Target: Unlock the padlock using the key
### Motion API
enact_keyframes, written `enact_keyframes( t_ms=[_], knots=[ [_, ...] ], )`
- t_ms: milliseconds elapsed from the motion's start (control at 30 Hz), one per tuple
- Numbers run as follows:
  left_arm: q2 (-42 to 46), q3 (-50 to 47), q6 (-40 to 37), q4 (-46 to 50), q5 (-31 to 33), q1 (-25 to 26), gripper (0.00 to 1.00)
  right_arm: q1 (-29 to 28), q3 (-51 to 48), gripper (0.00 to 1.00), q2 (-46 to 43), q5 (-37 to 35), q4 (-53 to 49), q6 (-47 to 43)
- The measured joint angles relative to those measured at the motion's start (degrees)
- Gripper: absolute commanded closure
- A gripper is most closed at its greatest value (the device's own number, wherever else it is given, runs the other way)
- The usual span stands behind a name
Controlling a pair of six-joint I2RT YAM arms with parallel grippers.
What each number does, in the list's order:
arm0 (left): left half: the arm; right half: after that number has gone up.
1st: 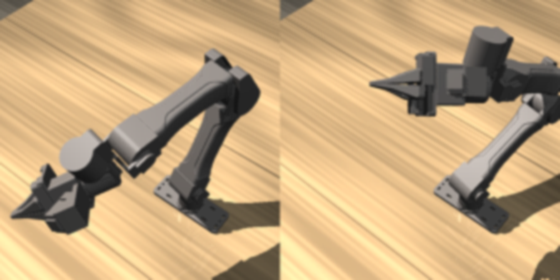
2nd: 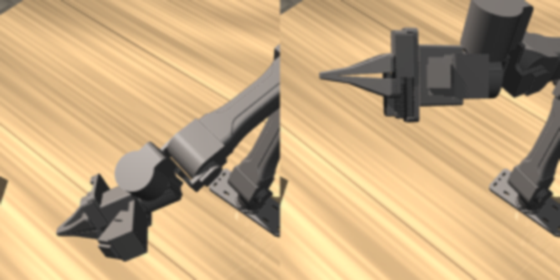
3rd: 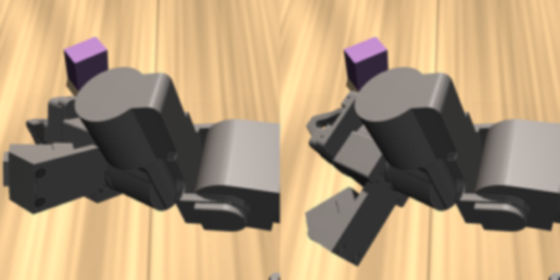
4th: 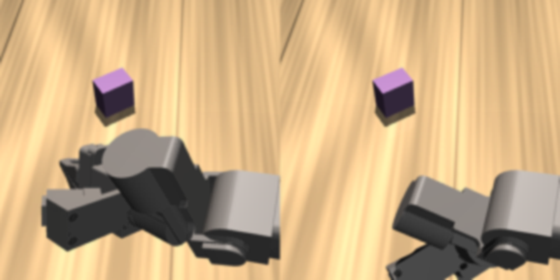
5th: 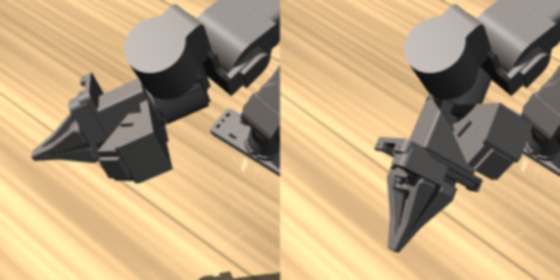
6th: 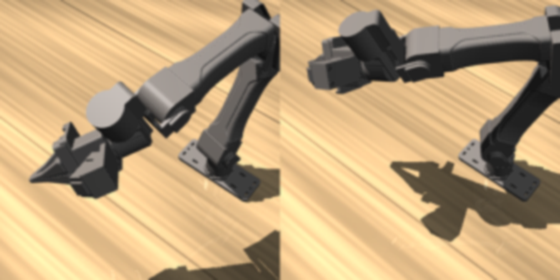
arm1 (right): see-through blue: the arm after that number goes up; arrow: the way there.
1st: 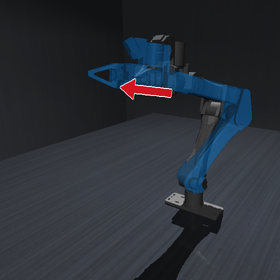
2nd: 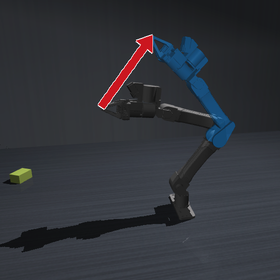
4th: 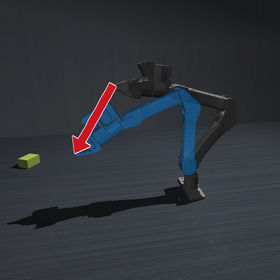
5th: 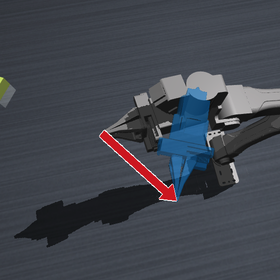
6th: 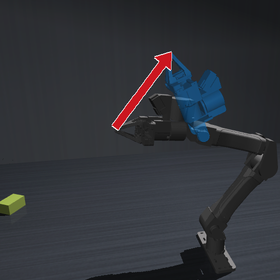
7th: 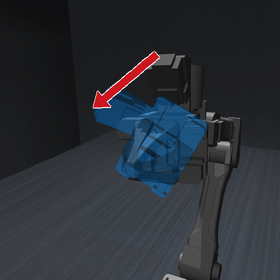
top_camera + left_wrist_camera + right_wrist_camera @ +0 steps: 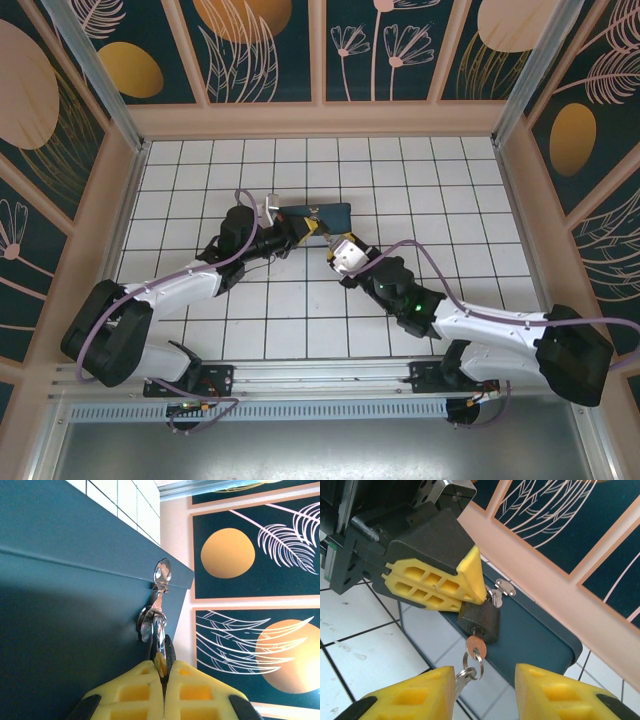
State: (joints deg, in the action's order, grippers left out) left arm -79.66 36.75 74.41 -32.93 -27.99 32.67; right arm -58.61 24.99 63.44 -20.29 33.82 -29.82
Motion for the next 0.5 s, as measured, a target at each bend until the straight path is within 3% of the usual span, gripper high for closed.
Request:
enact_keyframes(
  t_ms=[500],
  knots=[
    [0.0, 0.0, 0.0, 0.0, 0.0, 0.0, 1.0, 0.0, 0.2, 0.67, 5.4, 0.1, 4.2, -3.0]
  ],
)
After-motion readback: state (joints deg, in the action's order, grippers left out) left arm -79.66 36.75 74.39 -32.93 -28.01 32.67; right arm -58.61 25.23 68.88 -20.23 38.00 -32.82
